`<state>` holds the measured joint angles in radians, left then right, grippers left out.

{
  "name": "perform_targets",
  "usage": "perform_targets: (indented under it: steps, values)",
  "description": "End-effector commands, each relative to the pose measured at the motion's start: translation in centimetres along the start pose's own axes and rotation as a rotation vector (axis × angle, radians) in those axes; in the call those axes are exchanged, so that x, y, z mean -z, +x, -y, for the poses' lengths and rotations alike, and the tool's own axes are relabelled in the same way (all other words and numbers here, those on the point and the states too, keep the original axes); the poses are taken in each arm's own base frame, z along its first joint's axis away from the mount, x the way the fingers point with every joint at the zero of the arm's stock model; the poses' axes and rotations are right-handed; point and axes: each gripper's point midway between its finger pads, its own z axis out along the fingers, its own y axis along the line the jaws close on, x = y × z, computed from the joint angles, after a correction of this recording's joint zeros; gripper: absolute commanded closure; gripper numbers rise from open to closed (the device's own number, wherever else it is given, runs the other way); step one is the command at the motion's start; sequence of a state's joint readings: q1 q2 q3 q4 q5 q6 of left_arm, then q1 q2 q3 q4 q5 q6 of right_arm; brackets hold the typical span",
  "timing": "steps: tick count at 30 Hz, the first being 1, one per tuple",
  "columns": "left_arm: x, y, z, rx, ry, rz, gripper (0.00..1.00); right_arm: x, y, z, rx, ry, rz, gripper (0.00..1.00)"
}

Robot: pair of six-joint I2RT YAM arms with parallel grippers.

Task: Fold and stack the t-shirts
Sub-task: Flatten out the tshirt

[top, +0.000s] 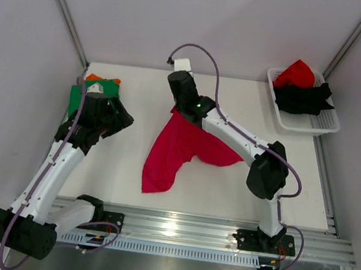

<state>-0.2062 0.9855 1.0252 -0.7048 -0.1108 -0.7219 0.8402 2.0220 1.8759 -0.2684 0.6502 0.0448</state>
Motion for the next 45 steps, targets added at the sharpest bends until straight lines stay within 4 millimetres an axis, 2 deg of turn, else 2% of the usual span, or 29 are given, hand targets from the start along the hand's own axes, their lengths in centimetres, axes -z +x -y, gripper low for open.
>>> perform_targets:
  steps: [1,2,3,4,7,8,11,14,15,16,17,18,19,21,22,23,25,28,29,31,33,34,35,36,38,39,41,42,45]
  values:
    - [-1.0,0.1,0.4,-0.01,0.024,-0.015,0.26,3.7,-12.2,2.4,-0.104,-0.035,0.233,1.0]
    - [-1.1,0.1,0.5,-0.01,0.027,-0.017,0.26,4.5,-13.9,2.9,-0.123,-0.038,0.261,1.0]
    - [-1.4,0.3,0.5,-0.011,0.026,-0.028,0.26,4.6,-14.6,2.9,-0.106,-0.04,0.268,1.0]
    - [-1.6,0.5,0.5,-0.01,0.025,-0.035,0.26,6.1,-17.9,3.6,-0.14,-0.046,0.334,1.0]
    - [-2.2,0.9,0.5,-0.009,0.025,-0.051,0.26,7.0,-20.4,3.7,-0.139,-0.059,0.381,1.0]
    - [-2.3,1.0,0.6,-0.01,0.026,-0.054,0.26,8.1,-22.2,4.3,-0.164,-0.058,0.425,1.0]
    - [-2.7,1.3,0.4,-0.01,0.02,-0.069,0.26,9.2,-23.7,5.1,-0.2,-0.052,0.466,1.0]
    - [-3.0,1.4,0.4,-0.015,0.019,-0.072,0.26,10.6,-24.1,6.3,-0.253,-0.044,0.472,1.0]
    - [-3.0,1.4,0.4,-0.015,0.018,-0.074,0.26,9.8,-22.7,5.8,-0.245,-0.041,0.447,1.0]
    - [-3.1,1.5,0.3,-0.017,0.015,-0.077,0.26,11.6,-23.4,7.0,-0.269,-0.04,0.471,1.0]
    - [-3.2,1.6,0.3,-0.017,0.015,-0.081,0.26,11.8,-23.0,7.3,-0.279,-0.031,0.475,1.0]
    - [-3.2,1.6,0.4,-0.017,0.02,-0.081,0.26,11.0,-21.1,6.7,-0.27,-0.025,0.455,1.0]
    - [-3.3,1.6,0.4,-0.017,0.022,-0.081,0.26,12.4,-21.5,8.1,-0.297,-0.017,0.477,1.0]
    - [-3.5,1.8,0.6,-0.018,0.029,-0.091,0.26,12.7,-20.6,8.7,-0.314,-0.011,0.468,1.0]
    - [-3.5,1.9,0.5,-0.016,0.025,-0.096,0.26,12.2,-19.2,8.7,-0.298,-0.004,0.44,1.0]
    - [-3.6,1.9,0.5,-0.016,0.025,-0.098,0.27,13.2,-19.6,9.6,-0.333,-0.005,0.459,1.0]
    - [-3.7,2.0,0.6,-0.016,0.027,-0.103,0.27,13.1,-18.3,9.7,-0.32,0.0,0.438,1.0]
    - [-3.9,2.3,0.5,-0.015,0.026,-0.113,0.27,13.9,-17.9,10.7,-0.329,0.016,0.437,1.0]
    - [-3.9,2.4,0.4,-0.015,0.024,-0.113,0.27,13.6,-16.9,11.0,-0.323,0.038,0.424,1.0]
    - [-4.0,2.6,0.2,-0.015,0.018,-0.117,0.27,14.3,-16.5,12.0,-0.343,0.064,0.427,1.0]
    - [-4.1,2.7,0.1,-0.015,0.017,-0.121,0.27,14.1,-14.4,12.7,-0.345,0.113,0.397,1.0]
    - [-4.1,2.9,0.0,-0.019,0.015,-0.123,0.27,15.1,-14.4,13.4,-0.376,0.123,0.407,1.0]
    - [-4.2,3.0,0.0,-0.02,0.014,-0.126,0.27,14.8,-12.5,13.8,-0.373,0.165,0.383,1.0]
    - [-4.2,3.1,-0.1,-0.022,0.012,-0.131,0.27,15.9,-12.3,14.5,-0.399,0.176,0.394,1.0]
    - [-4.4,3.4,-0.1,-0.025,0.008,-0.142,0.27,16.1,-10.6,15.0,-0.432,0.196,0.379,1.0]
    - [-4.5,3.4,-0.1,-0.027,0.007,-0.147,0.27,15.9,-8.7,15.2,-0.422,0.228,0.351,1.0]
    - [-4.7,3.8,-0.2,-0.03,-0.002,-0.161,0.27,16.9,-7.6,15.9,-0.467,0.247,0.349,1.0]
    - [-4.8,3.9,-0.2,-0.033,-0.002,-0.165,0.27,16.8,-5.8,16.3,-0.457,0.286,0.325,1.0]
    - [-5.3,4.5,-0.4,-0.036,-0.012,-0.184,0.26,17.6,-3.6,16.8,-0.51,0.307,0.298,1.0]
